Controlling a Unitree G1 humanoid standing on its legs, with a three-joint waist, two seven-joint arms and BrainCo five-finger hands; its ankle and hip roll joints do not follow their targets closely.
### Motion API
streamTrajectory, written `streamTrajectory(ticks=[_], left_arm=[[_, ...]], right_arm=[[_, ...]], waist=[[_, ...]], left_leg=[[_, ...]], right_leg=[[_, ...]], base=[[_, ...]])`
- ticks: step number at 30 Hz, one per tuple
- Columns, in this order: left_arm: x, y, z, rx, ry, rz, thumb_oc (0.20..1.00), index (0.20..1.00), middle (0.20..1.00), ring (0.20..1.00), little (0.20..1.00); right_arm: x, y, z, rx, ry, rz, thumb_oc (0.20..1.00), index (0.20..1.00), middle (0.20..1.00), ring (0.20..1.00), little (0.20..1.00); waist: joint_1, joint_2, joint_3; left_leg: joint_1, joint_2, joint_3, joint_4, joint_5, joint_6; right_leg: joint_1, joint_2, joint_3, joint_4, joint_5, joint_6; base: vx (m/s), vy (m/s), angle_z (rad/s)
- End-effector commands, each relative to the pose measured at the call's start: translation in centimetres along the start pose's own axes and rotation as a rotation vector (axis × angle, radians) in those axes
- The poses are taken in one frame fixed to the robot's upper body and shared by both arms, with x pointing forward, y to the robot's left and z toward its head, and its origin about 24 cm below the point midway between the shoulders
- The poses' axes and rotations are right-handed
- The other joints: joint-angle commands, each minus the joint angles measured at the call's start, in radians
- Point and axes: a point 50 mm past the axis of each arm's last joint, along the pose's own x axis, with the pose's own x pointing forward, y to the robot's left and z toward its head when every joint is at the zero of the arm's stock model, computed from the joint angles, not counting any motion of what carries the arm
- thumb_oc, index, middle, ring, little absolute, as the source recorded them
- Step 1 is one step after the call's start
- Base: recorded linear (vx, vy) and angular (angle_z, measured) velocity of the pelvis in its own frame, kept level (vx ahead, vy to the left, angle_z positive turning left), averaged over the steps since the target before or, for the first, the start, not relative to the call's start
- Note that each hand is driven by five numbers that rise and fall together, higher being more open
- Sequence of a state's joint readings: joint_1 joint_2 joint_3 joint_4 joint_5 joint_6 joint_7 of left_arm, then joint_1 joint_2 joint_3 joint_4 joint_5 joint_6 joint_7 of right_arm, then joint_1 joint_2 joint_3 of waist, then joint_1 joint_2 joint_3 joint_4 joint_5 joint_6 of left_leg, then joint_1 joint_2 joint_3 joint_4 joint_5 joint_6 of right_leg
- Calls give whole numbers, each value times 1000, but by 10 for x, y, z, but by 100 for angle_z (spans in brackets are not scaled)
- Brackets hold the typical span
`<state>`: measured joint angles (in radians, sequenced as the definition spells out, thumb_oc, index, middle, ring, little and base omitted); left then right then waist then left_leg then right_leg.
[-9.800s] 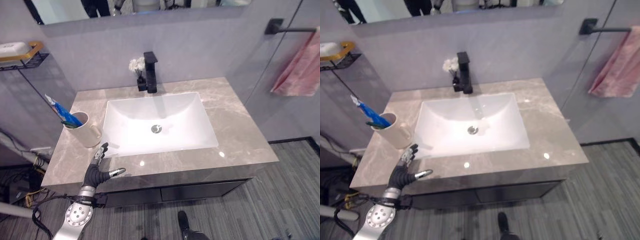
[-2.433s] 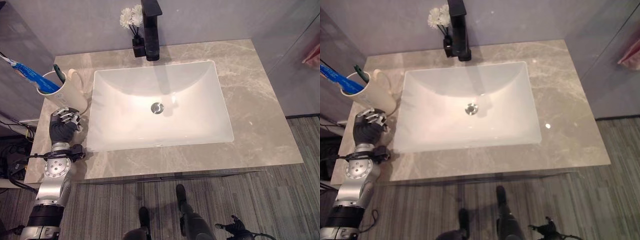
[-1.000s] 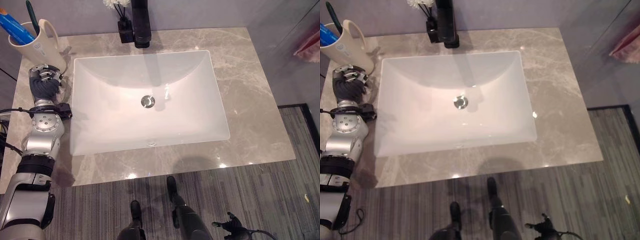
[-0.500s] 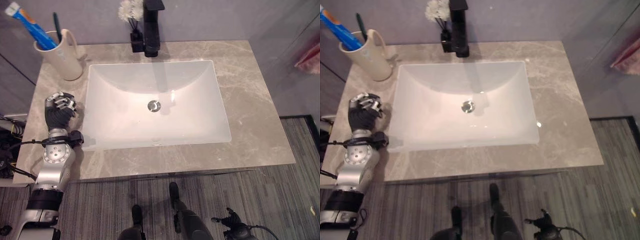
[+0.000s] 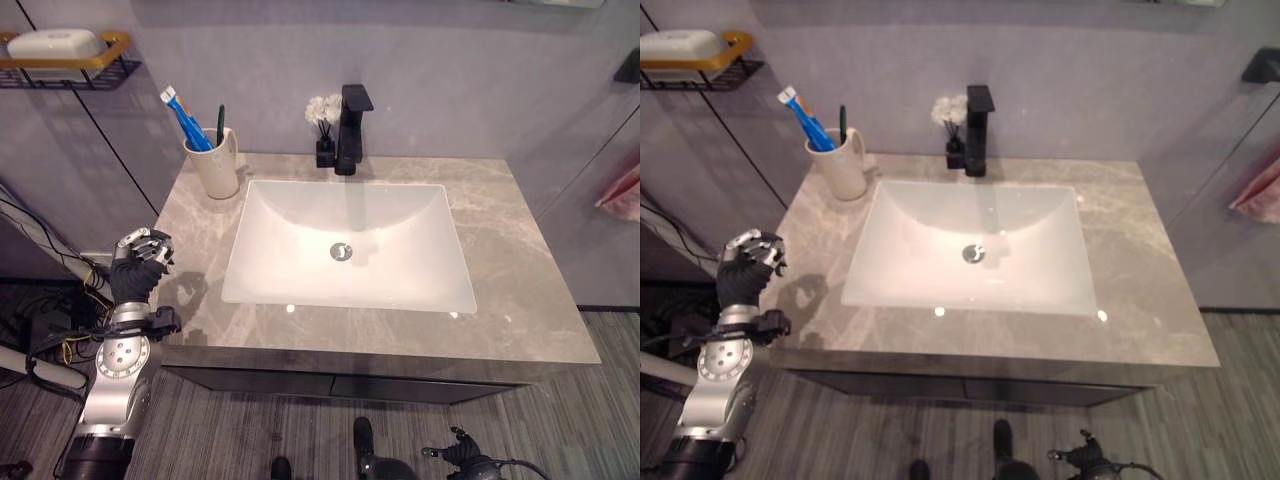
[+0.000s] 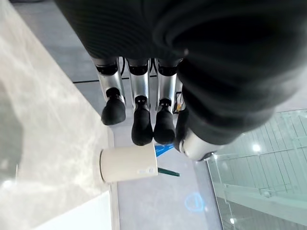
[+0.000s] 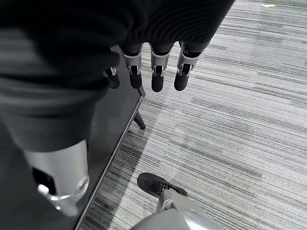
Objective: Put brush and paste in cup on sink, flatten towel.
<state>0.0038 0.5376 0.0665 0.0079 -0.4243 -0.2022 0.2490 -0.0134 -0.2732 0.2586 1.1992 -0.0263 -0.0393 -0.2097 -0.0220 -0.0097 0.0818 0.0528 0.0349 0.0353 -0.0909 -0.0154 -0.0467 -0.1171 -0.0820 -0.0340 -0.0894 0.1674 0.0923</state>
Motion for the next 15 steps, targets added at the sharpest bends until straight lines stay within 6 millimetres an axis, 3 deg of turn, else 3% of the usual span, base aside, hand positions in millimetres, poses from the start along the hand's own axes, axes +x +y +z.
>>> streamTrajectory(ticks=[1,4,10,15], left_arm=[[7,5,30,15,-155,-6,200,200,200,200,200],[2,9,27,-3,-142,7,200,200,200,200,200],[-10,4,12,-53,-72,-13,200,200,200,200,200],[0,-11,16,-57,-92,-62,200,200,200,200,200]], right_arm=[[1,-2,5,67,-28,-5,1000,1000,1000,1000,1000],[0,-2,3,149,-21,-9,1000,1000,1000,1000,1000],[1,-10,7,42,-64,-6,1000,1000,1000,1000,1000],[2,-29,1,-8,-49,-61,1000,1000,1000,1000,1000]], waist=[[-29,-19,3],[-33,-15,-8],[-26,1,-13],[-33,21,13]], left_leg=[[-16,20,23,4,-11,-6],[-11,30,24,4,-8,-9],[8,59,24,4,8,-26],[-23,81,11,12,45,-50]], right_leg=[[68,-65,11,47,-94,53],[72,-58,5,51,-104,48],[89,-27,-3,65,-135,25],[85,-5,-25,71,-149,3]], base=[[10,-83,7],[4,-82,0],[-2,-106,-1],[-70,-114,14]])
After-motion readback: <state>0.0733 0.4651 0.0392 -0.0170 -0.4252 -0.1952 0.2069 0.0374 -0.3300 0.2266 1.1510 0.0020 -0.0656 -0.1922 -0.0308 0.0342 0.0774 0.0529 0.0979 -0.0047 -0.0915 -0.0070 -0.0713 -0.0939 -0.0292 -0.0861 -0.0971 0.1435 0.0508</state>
